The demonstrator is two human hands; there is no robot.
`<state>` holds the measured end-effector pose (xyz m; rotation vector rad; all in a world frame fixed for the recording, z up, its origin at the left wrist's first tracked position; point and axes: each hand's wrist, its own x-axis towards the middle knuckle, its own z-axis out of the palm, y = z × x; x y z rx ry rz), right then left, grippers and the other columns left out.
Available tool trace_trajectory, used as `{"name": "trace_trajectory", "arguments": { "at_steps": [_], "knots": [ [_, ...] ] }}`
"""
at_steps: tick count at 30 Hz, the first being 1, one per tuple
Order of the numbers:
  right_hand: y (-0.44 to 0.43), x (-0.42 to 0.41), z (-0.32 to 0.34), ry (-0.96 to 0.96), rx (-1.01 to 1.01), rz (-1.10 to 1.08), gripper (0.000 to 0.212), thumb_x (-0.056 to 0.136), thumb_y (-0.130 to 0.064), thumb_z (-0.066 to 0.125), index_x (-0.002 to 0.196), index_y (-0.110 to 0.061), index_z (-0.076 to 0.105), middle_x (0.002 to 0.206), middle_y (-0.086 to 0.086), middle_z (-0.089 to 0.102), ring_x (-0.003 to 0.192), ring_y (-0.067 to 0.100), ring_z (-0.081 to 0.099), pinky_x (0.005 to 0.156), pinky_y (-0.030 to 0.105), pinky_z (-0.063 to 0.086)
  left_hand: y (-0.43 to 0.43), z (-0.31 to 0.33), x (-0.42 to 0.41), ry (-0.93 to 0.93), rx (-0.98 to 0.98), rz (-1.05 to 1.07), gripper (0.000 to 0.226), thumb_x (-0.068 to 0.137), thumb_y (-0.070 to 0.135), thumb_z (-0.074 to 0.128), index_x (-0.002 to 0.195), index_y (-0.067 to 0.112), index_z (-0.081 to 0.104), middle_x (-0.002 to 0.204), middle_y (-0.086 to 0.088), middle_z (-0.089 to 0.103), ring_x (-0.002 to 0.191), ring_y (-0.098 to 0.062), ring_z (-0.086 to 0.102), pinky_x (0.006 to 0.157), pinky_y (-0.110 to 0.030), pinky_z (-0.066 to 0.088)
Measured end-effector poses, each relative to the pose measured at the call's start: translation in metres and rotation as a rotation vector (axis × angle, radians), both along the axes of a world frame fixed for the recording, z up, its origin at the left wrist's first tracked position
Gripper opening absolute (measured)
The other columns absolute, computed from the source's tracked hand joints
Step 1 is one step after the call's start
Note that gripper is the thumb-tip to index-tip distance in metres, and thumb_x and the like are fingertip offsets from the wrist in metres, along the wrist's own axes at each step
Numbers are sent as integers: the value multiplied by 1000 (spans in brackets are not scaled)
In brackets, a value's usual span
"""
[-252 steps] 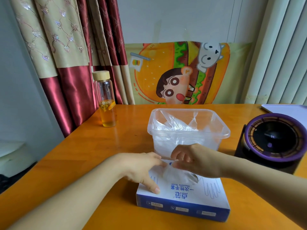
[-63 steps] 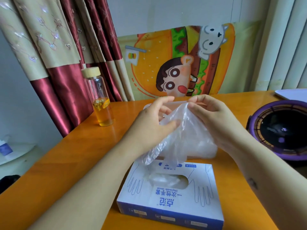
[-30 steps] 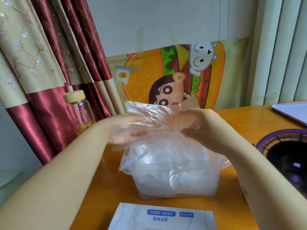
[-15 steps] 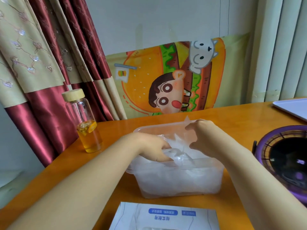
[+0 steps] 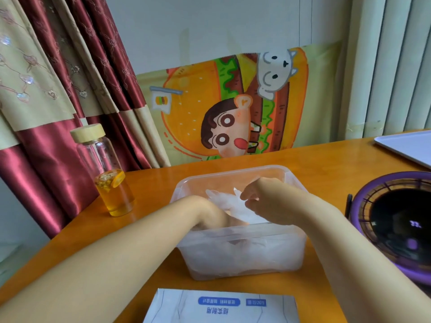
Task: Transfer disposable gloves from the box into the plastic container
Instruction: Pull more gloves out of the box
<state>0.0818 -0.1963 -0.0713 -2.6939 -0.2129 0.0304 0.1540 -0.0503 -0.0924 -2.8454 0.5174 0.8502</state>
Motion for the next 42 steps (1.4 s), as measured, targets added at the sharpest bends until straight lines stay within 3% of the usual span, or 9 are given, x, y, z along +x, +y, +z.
{"name": "trace_trajectory", "arguments": {
  "at_steps": [6,9,11,15,25,28,34,38,42],
  "knots": [
    [-2,5,0,33,-20,-39,45,96,0,37,137,-16,48,142,2,47,126,21,47,98,26,41,-8,13,-21,69,-176,26,65,97,55,40,152,27,22,154,-2,28,136,-24,32,110,-37,27],
    [5,17,7,187,-117,-21,46,96,1,39,141,-11,42,137,10,50,113,27,58,89,31,53,-10,14,-24,29,-105,-113,43,100,35,45,138,16,44,129,-1,50,107,-18,44,93,-29,34],
    [10,26,12,351,-161,14,46,97,-3,43,142,-9,38,133,14,52,103,28,65,78,35,59,-12,16,-27,35,-79,-161,35,99,26,49,133,17,52,132,-2,51,109,-19,46,94,-29,38],
    [17,25,15,593,-422,64,61,95,-23,56,147,-11,28,128,16,58,105,30,65,89,34,52,-9,13,-23,32,-7,-175,37,99,21,49,136,21,52,133,-3,52,111,-23,51,92,-31,42],
    [23,22,11,569,-788,75,92,77,-53,70,150,-20,25,151,5,34,130,31,42,105,41,39,2,36,-31,-24,268,-217,41,100,30,46,138,13,50,139,-5,50,114,-25,50,82,-30,39],
    [23,15,21,556,-664,46,89,82,-43,69,151,-16,20,141,9,46,120,28,54,95,36,45,14,57,-36,-65,153,-211,45,98,42,46,138,22,52,142,4,50,127,-20,47,100,-31,41],
    [21,5,42,310,-350,87,71,86,-26,69,146,-15,31,126,13,58,81,20,67,68,27,56,51,85,-51,-218,-218,-178,30,97,33,51,125,27,63,131,12,58,116,-10,54,102,-30,43],
    [29,-18,62,61,-401,203,49,91,-28,62,136,-17,48,124,1,62,97,20,66,90,33,51,66,84,-59,-301,-401,-104,27,96,26,54,121,24,66,123,10,63,109,-10,58,98,-30,47],
    [31,-19,56,121,-400,203,45,92,-24,61,135,-18,50,127,2,60,106,24,63,96,37,48,72,74,-64,-338,-398,-63,30,95,25,55,124,22,64,124,8,63,107,-10,59,94,-27,48]
  ]
}}
